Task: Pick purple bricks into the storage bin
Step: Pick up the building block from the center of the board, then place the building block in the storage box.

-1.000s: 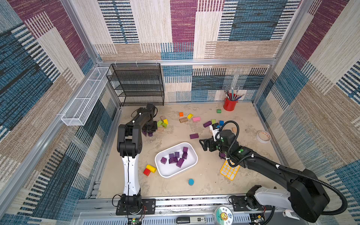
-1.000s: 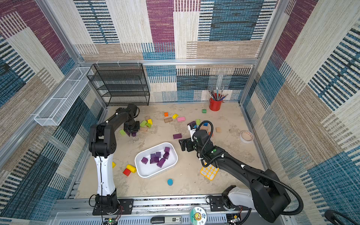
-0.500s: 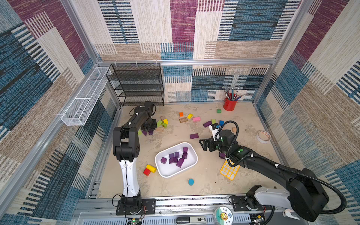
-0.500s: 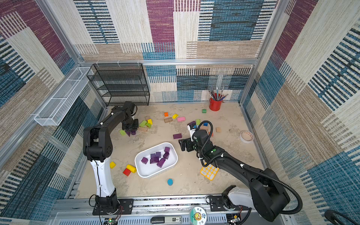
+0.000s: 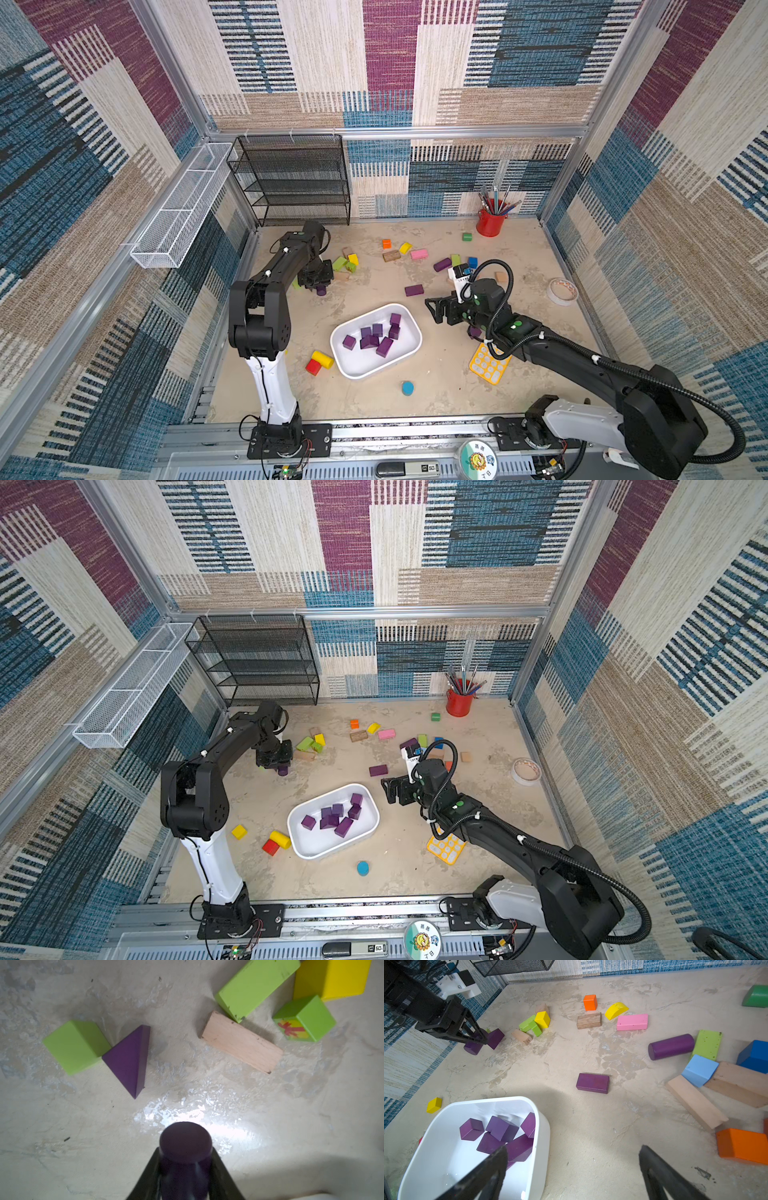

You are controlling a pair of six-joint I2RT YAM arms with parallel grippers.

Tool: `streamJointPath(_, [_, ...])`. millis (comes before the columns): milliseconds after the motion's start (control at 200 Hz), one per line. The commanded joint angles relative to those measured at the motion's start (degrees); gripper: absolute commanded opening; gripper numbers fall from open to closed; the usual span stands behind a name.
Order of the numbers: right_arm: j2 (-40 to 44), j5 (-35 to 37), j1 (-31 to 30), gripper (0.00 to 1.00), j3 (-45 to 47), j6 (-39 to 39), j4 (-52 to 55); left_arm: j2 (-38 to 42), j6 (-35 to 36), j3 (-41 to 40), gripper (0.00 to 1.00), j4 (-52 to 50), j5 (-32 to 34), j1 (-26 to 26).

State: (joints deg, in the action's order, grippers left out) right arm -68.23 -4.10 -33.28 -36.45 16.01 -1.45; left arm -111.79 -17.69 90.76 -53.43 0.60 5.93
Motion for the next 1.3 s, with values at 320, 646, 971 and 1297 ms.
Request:
streamJointPath(320, [1.47,-2.17,0.05,0.99,0.94,2.14,-1.09,6.68,-0.76,-5.83,0.21,-0.11,-2.55,0.48])
streamJointPath(646, [1.26,-2.31,0.05,0.99,1.17,2.56,-0.94,13.03,0.11,-9.72,0.2,-0.22,-6.15,0.92])
streamJointPath(971, [-0.97,-3.15,0.04,0.99,0.38,2.62,-1.1,21.9,-0.01,-17.23,0.2,-0.1,-8.16,3.28])
streamJointPath(1297, [-3.55,-3.58,0.05,0.99,-1.84,2.84,0.89,29.25,-1.25,-22.44,0.2,0.68,-9.04,8.04])
